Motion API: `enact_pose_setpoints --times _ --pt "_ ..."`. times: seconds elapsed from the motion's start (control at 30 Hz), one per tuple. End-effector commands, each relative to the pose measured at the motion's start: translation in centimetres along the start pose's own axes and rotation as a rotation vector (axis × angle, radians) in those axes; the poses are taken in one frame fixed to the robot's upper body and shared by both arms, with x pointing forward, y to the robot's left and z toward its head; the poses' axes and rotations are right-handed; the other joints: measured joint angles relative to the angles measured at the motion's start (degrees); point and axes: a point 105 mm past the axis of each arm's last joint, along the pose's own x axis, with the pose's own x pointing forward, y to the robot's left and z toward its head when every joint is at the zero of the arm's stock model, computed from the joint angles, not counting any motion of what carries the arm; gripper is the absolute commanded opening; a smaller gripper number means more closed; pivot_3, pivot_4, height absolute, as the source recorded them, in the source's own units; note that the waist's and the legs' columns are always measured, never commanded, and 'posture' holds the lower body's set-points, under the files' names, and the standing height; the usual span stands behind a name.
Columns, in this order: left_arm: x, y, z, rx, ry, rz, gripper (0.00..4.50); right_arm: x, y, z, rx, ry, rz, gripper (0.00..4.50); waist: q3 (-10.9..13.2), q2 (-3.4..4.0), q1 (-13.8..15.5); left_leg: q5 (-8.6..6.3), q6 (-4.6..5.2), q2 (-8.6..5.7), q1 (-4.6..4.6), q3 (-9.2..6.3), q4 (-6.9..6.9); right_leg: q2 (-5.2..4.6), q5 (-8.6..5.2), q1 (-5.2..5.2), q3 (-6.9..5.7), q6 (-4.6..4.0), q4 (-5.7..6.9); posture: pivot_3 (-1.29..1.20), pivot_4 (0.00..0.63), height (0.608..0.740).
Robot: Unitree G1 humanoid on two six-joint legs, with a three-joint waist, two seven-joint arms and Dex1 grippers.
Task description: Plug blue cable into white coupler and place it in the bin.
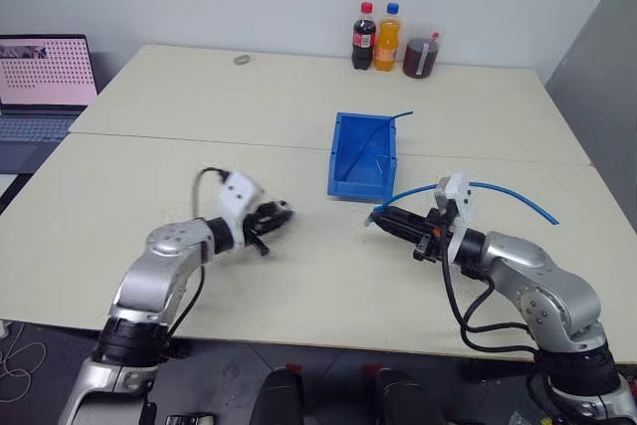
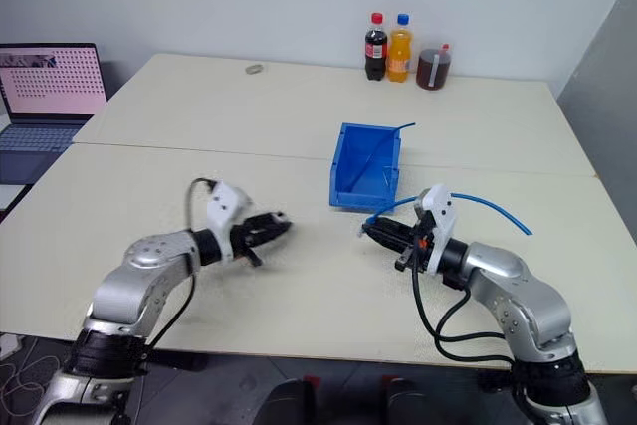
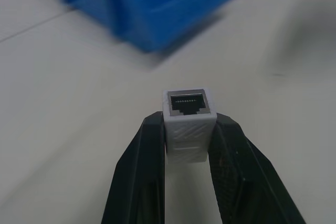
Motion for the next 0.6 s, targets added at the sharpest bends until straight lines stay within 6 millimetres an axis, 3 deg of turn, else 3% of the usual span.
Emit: enact_pose_setpoints --times 0.03,0.37,0.6 --pt "0.6 -1.9 -0.4 0.132 0.054 -0.226 0.81 -0.1 0.9 1.0 -0.082 -0.016 0.026 0.12 0.0 0.01 -0.3 0.00 0.00 0.02 0.00 0.00 0.00 0.04 -0.01 -0.02 0.01 -0.02 0.01 0.00 0.150 0.740" --pt "3.9 -2.4 -1.9 0.245 0.105 -0.358 0.81 1.6 1.5 0.3 -0.180 0.018 0.055 0.12 0.0 0.02 0.0 0.00 0.02 0.20 -0.03 -0.05 0.08 0.29 -0.15 -0.02 0.02 0.16 0.05 0.00 0.150 0.740" --pt "4.0 -2.9 -2.4 0.238 0.116 -0.381 0.81 4.3 2.2 -1.8 -0.206 0.092 0.128 0.12 0.0 0.04 0.1 0.00 0.02 0.20 -0.02 -0.09 0.16 0.28 -0.13 0.04 0.00 0.19 0.08 0.00 0.150 0.740"
